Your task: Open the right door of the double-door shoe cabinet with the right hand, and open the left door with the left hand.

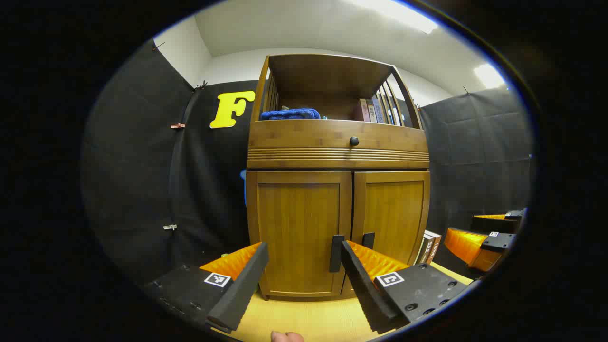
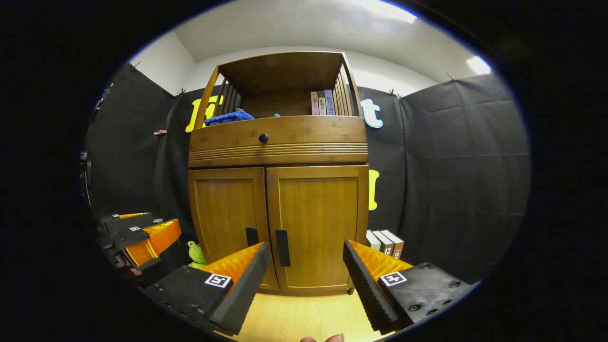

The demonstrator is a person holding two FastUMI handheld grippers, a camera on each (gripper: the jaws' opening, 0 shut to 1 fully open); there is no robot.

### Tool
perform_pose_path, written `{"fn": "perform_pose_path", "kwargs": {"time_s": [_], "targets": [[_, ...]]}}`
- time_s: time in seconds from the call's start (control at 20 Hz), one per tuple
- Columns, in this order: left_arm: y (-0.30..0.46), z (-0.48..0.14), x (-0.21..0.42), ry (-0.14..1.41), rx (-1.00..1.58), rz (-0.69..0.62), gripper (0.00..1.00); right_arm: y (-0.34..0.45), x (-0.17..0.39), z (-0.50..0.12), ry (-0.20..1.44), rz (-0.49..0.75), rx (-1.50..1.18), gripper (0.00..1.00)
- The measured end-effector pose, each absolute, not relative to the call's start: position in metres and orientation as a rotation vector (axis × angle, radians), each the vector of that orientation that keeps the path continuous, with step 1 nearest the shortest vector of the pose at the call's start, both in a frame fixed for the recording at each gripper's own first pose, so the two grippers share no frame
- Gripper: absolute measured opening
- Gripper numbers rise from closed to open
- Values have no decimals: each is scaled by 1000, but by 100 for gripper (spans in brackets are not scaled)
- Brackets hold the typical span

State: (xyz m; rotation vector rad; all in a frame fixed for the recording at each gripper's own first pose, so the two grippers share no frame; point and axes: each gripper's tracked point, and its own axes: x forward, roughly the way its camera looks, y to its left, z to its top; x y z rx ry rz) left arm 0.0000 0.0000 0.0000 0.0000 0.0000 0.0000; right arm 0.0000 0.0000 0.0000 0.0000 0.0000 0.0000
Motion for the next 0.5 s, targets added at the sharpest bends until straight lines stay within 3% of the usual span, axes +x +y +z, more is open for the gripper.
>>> {"fn": "perform_pose_path", "kwargs": {"time_s": [0.5], "targets": [[1,-4,4,-9,6,-9,95,3,3,1,-2,-13,-11,97]]}}
